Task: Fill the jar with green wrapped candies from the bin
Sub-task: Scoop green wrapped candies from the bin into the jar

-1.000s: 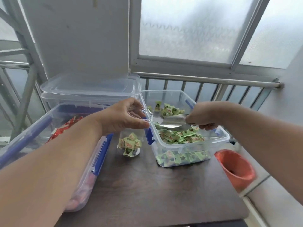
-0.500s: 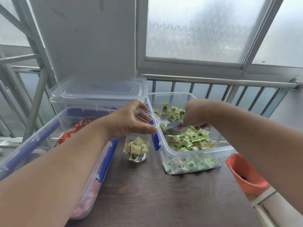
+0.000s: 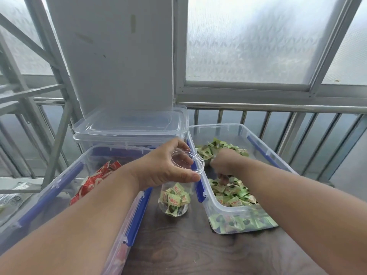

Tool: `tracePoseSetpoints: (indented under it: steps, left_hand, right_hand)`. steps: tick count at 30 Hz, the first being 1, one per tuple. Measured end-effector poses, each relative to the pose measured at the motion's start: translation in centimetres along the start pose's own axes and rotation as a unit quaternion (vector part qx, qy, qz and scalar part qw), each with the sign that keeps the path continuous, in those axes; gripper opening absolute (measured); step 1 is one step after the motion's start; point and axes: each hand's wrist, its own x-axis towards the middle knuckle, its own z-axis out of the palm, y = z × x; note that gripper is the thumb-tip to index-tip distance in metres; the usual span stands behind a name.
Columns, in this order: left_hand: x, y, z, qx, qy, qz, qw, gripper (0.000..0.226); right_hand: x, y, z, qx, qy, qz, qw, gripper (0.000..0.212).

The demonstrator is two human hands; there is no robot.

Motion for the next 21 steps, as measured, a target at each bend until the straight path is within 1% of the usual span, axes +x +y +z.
tracePoseSetpoints:
  steps: [1, 2, 4, 11, 13, 18, 21]
  left_hand:
    - [0.1, 0.0, -0.1, 0.000, -0.001, 0.000, 1.000, 0.079]
    - [0.1, 0.0, -0.1, 0.000, -0.002, 0.000, 1.000, 0.079]
    - [0.3, -0.1, -0.2, -0.001, -0.004, -0.002, 1.000, 0.079]
    - [0.2, 0.0, 0.0, 0.010, -0.003, -0.006, 1.000, 0.077]
    - [0.0, 0.2, 0.0, 0.015, 0.000, -0.004, 1.000, 0.076]
    - [-0.1, 0.2, 0.1, 0.015, 0.004, -0.001, 1.000, 0.075]
    - [-0.2, 0.1, 0.1, 0.010, 0.007, 0.003, 1.000, 0.081]
  right_hand:
    - [0.2, 0.0, -0.1, 0.027, -0.005, -0.003, 1.000, 0.017]
    - [0.5, 0.1, -0.1, 0.021, -0.001, -0.019, 1.000, 0.020]
    - [0.9, 0.6, -0.3, 0.022, -0.001, -0.022, 1.000, 0.028]
    - [1.1, 0.8, -0.5, -0.052, -0.025, -0.045, 0.997, 0.032]
    - [0.8, 0.7, -0.7, -0.055, -0.025, -0.045, 0.997, 0.032]
    - [-0.4, 0.9, -2.9, -0.076, -0.006, -0.043, 0.996, 0.027]
    - [-1.2, 1.1, -4.8, -0.093, 0.021, -0.050, 0.994, 0.029]
